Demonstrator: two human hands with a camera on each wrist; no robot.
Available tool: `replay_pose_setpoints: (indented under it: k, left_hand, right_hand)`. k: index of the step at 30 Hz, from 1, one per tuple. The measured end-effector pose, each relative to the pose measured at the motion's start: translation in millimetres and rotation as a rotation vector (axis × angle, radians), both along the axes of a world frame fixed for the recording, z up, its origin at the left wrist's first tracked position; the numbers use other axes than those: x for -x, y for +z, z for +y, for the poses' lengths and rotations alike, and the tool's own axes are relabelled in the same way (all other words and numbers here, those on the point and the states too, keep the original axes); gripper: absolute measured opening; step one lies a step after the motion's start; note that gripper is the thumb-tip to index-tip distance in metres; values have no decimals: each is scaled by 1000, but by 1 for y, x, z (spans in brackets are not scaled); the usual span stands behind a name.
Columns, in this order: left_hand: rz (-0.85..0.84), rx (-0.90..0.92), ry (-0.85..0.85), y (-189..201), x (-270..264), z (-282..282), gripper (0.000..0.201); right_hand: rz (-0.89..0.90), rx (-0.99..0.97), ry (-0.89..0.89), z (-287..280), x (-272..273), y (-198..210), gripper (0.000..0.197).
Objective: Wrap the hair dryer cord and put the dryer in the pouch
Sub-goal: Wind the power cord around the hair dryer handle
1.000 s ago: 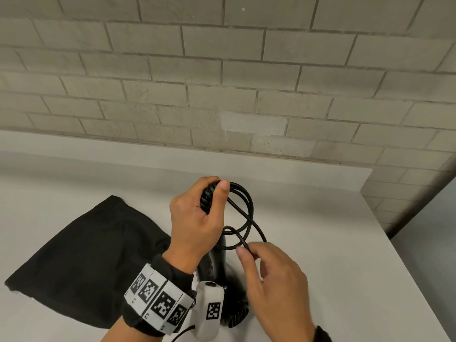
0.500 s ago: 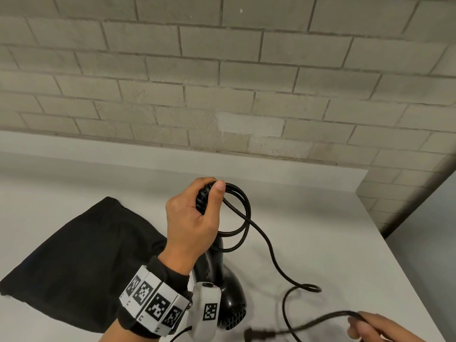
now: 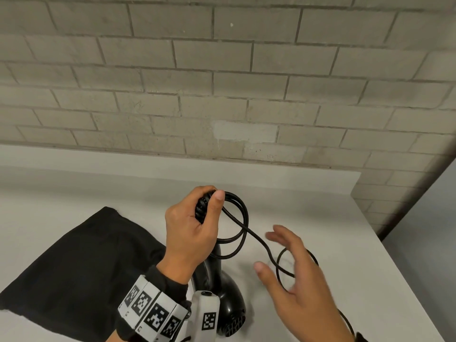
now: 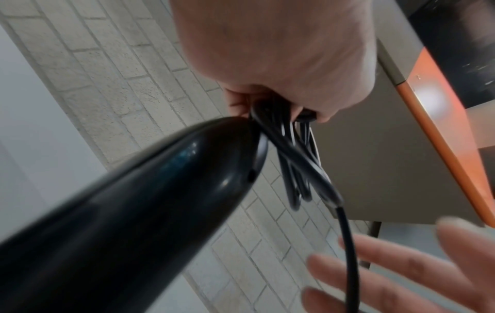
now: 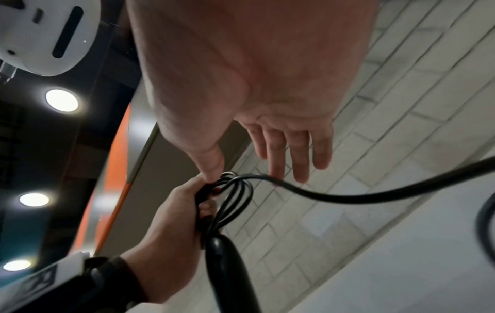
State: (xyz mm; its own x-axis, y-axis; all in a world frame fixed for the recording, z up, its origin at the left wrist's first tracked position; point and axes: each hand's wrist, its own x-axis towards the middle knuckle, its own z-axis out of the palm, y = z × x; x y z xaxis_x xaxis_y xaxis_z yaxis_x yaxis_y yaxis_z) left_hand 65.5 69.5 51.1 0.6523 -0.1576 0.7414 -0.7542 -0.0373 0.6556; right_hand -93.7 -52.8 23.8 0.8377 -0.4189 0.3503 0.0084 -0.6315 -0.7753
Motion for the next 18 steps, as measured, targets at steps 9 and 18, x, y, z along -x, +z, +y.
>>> replay_pose_setpoints:
  k: [9, 18]
  left_hand:
    - [-7, 10, -28, 2, 3, 3, 45]
    - [-35, -78, -140, 7, 8, 6, 49]
  right_hand:
    - [-254, 491, -18, -2, -19, 41, 19]
    - [-337, 552, 189, -20, -35, 104, 17]
